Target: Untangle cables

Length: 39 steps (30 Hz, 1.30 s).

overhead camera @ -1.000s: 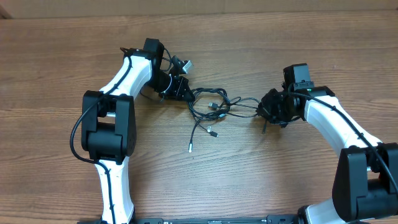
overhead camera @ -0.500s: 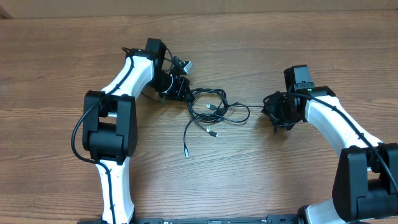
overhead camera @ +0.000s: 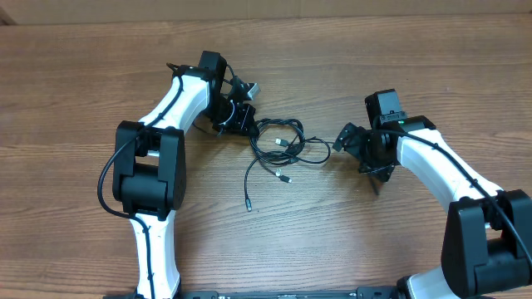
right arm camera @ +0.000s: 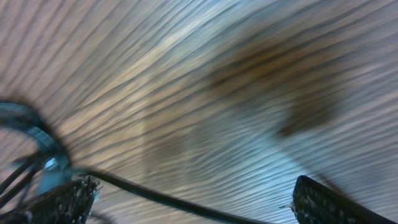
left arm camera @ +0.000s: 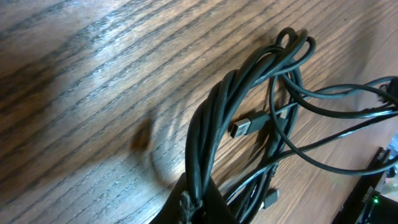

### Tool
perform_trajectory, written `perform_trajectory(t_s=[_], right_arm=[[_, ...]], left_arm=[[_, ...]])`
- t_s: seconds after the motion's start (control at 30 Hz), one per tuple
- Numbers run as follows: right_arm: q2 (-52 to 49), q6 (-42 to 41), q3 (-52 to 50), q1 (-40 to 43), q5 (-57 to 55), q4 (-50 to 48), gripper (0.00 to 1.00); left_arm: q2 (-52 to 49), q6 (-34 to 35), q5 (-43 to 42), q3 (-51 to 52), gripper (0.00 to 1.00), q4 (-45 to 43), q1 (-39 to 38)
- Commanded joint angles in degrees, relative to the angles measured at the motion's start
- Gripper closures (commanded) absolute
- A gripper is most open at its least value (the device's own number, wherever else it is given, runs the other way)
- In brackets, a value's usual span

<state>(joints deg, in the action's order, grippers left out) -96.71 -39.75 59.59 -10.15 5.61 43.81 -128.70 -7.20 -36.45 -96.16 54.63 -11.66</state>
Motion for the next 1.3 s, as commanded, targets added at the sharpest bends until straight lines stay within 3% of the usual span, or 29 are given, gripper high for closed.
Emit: perform_trajectory(t_s=[0.0,0.1,0.37,0.67,0.73,0.8,0.87,0.97,1.1,1.27], right_arm=[[1.49,1.05,-0.02,0.13,-11.52,0.85,0.0],[1.46,1.05,-0.02,0.15,-17.07,1.99,0.0],[1.44,1.07,-0.02,0.33,-17.16,1.75,0.0],[1.62,5.97,10.6,1.84,22.08,1.68,0.0],[1.62,5.55,11.15,0.94,26.88,-0.31,0.15],[1.55,4.46,11.13,-0.44,26.62,-0.63,0.19],[1.55,4.37,10.93,-2.14,24.2,-0.55,0.25],[1.4,2.56,10.71,-5.44,19.47,-0.15,0.48],[1.4,-6.01,9.09,-10.36,11.67,-0.24,0.68],[1.4,-22.6,5.97,-15.91,2.97,-0.79,0.71]], left_arm=[[-1.14,1.27,1.77,-1.46,0.96,-0.02,-0.48],[-1.14,1.27,2.19,-1.46,0.96,0.0,-0.48],[-1.14,1.27,2.19,-1.46,0.96,0.0,-0.48],[-1.14,1.25,2.19,-1.46,0.94,0.15,-0.48],[-1.14,1.25,2.19,-1.46,0.94,0.11,-0.48],[-1.14,1.25,2.19,-1.46,0.94,0.09,-0.48],[-1.14,1.25,2.19,-1.46,0.93,0.11,-0.48],[-1.14,1.25,2.19,-1.46,0.93,0.13,-0.48],[-1.14,1.25,2.14,-1.46,0.92,0.15,-0.48],[-1.14,1.25,2.08,-1.46,0.96,0.44,-0.48]])
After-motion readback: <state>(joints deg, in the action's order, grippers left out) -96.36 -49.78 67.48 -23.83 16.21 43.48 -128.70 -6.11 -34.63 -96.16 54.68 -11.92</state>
